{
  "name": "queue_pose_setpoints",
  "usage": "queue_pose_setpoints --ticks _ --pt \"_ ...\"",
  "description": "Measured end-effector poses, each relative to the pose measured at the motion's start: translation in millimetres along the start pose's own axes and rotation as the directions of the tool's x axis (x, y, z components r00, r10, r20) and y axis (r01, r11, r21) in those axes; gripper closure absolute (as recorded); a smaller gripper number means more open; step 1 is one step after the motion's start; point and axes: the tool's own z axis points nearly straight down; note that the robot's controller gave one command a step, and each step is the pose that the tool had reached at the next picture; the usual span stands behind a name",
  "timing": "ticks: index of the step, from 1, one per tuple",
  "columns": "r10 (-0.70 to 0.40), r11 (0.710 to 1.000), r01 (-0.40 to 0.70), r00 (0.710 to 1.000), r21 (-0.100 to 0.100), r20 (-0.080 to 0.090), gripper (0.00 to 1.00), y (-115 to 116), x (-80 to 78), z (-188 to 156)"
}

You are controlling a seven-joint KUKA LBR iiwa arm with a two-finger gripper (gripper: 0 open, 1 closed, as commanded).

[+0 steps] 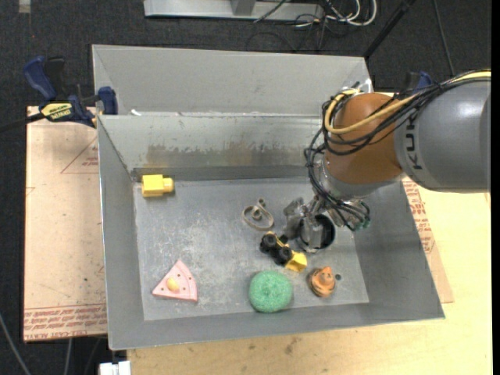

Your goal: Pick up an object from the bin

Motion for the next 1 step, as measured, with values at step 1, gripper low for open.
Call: queue_pose_setpoints --ticks 1 --pt "0.000 1.000 0.000 1.000 -0.003 -0.011 1.00 1.0 2.5 -15.9"
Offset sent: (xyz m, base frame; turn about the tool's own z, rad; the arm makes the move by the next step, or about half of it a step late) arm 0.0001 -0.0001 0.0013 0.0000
